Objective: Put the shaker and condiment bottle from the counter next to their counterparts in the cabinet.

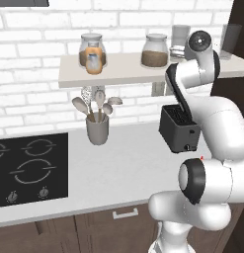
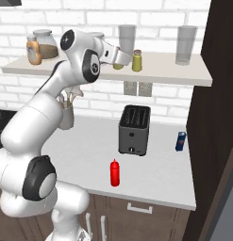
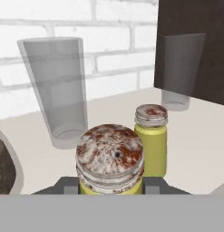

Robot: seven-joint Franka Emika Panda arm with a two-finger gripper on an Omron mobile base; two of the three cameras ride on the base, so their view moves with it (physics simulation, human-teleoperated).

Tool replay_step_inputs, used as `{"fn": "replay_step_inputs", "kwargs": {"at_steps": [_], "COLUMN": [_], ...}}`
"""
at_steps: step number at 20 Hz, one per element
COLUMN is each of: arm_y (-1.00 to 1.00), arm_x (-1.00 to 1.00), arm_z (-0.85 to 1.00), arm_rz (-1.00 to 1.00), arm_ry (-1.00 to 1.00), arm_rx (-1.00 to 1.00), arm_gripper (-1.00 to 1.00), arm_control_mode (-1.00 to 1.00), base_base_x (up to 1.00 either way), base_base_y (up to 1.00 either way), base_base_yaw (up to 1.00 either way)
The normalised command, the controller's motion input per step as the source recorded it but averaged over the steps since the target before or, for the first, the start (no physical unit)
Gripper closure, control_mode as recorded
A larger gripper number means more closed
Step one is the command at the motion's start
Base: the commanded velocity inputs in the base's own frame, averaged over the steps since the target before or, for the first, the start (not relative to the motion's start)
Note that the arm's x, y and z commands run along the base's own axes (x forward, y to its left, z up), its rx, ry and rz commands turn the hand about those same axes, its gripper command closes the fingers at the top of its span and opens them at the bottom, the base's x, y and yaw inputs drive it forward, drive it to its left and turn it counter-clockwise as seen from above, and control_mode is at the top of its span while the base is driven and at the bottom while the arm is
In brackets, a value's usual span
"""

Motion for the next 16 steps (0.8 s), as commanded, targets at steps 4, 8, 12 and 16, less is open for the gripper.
{"fn": "replay_step_inputs", "kwargs": {"at_steps": [4,8,12,16], "arm_y": [0.0,0.0,0.0,0.0], "arm_x": [0.24,0.11,0.02,0.0], "arm_z": [-0.03,0.0,0.0,0.0], "arm_rz": [0.0,0.0,0.0,0.0], "arm_ry": [0.0,0.0,0.0,0.0], "arm_rx": [0.0,0.0,0.0,0.0], "arm_gripper": [-1.0,-1.0,-1.0,-1.0], "arm_control_mode": [-1.0,-1.0,-1.0,-1.0], "base_base_x": [0.0,0.0,0.0,0.0], "base_base_y": [0.0,0.0,0.0,0.0], "base_base_yaw": [0.0,0.0,0.0,0.0]}}
